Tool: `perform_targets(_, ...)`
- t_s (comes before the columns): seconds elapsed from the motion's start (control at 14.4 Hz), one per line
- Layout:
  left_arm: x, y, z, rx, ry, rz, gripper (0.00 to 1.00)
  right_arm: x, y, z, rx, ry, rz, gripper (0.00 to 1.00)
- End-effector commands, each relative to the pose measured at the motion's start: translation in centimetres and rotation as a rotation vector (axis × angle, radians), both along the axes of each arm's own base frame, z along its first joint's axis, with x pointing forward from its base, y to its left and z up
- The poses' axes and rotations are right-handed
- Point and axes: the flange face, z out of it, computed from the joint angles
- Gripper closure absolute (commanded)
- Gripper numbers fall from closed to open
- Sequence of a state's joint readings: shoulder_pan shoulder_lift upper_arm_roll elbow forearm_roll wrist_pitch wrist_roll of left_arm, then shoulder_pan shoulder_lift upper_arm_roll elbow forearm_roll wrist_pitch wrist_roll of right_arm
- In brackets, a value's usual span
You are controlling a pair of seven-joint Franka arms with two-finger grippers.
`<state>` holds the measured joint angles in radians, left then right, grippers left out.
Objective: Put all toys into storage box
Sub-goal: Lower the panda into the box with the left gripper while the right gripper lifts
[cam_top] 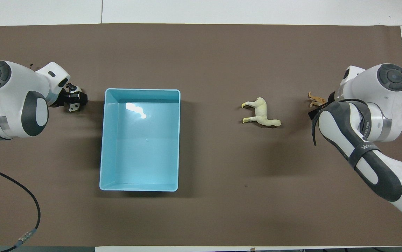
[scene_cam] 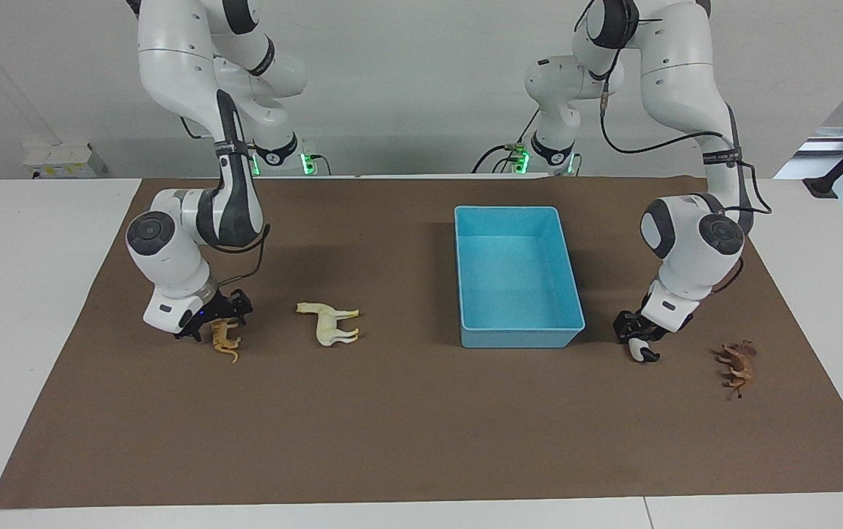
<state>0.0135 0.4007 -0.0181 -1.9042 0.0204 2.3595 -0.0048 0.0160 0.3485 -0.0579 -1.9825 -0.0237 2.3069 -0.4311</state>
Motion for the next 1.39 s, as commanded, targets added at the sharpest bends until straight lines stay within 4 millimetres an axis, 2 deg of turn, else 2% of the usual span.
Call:
perform_targets(0.0, -0.9, -0.1, 0.3, 0.005, -0.005, -0.015, 0.61, -0.3, -0.3, -0.2, 0.009, -0.015, -0.003, 0.1)
perform_targets(0.07, -0.7, -0.1, 0.7, 0.006, -0.01, -0.015, 0.67, -0.3, -0.4, -0.2, 0.009, -0.017, -0.021, 0.27)
perform_targets(0.14, -0.2, 0.0, 1.1, 0.006, -0.011, -0.013, 0.71, -0.7, -0.4, -0.6, 0.008, -0.009, -0.046, 0.55)
perform_targets(0.21, 0.3, -0.1, 1.9, 0.005, -0.01, -0.014, 0.75, -0.9, -0.4, -0.7, 0.008, -0.008, -0.074, 0.75)
perform_targets(0.28, 0.7, 0.0, 2.5, 0.006, -0.002, -0.011, 0.76, -1.1, -0.5, -1.0, 0.008, -0.011, -0.089, 0.91)
perform_targets(0.35, 1.1, 0.0, 3.4, 0.004, -0.001, -0.008, 0.76, -1.3, -0.4, -1.1, 0.008, -0.013, -0.089, 1.0)
perform_targets(0.49, 2.1, -0.2, 6.4, -0.003, 0.025, -0.002, 0.76, -1.2, -0.3, -1.1, 0.008, -0.01, -0.092, 1.0)
perform_targets(0.63, 2.2, -1.7, 10.8, -0.015, 0.064, 0.039, 0.76, -1.1, -0.3, -0.8, 0.008, -0.006, -0.099, 1.0)
perform_targets(0.7, 1.3, -3.8, 13.3, -0.013, 0.081, 0.065, 0.76, -1.0, -0.2, -0.6, 0.007, -0.004, -0.099, 1.0)
perform_targets(0.77, 0.0, -6.7, 15.1, -0.009, 0.102, 0.096, 0.76, -0.5, 0.0, 0.1, 0.008, 0.003, -0.099, 1.0)
perform_targets(0.83, -1.4, -10.4, 16.2, -0.003, 0.118, 0.145, 0.76, 0.1, 0.0, 1.6, 0.008, 0.011, -0.104, 1.0)
perform_targets(0.9, -2.6, -14.1, 16.3, 0.006, 0.13, 0.19, 0.75, 0.4, 0.3, 3.4, 0.009, -0.002, -0.121, 1.0)
perform_targets(0.97, -4.3, -18.1, 15.7, 0.018, 0.144, 0.207, 0.74, 0.6, 1.4, 5.7, 0.01, -0.027, -0.135, 1.0)
perform_targets(1.11, -8.9, -22.4, 13.8, 0.057, 0.192, 0.219, 0.72, 0.6, 2.4, 10.2, 0.013, -0.053, -0.157, 1.0)
perform_targets(1.18, -11.5, -23.8, 12.5, 0.075, 0.209, 0.216, 0.65, 0.5, 2.4, 12.4, 0.014, -0.05, -0.161, 1.0)
perform_targets(1.25, -13.0, -24.2, 11.5, 0.084, 0.218, 0.207, 0.39, 0.4, 2.4, 14.7, 0.014, -0.048, -0.16, 1.0)
perform_targets(1.32, -13.6, -23.9, 11.3, 0.091, 0.23, 0.197, 0.04, 0.3, 2.4, 16.9, 0.015, -0.045, -0.163, 1.0)
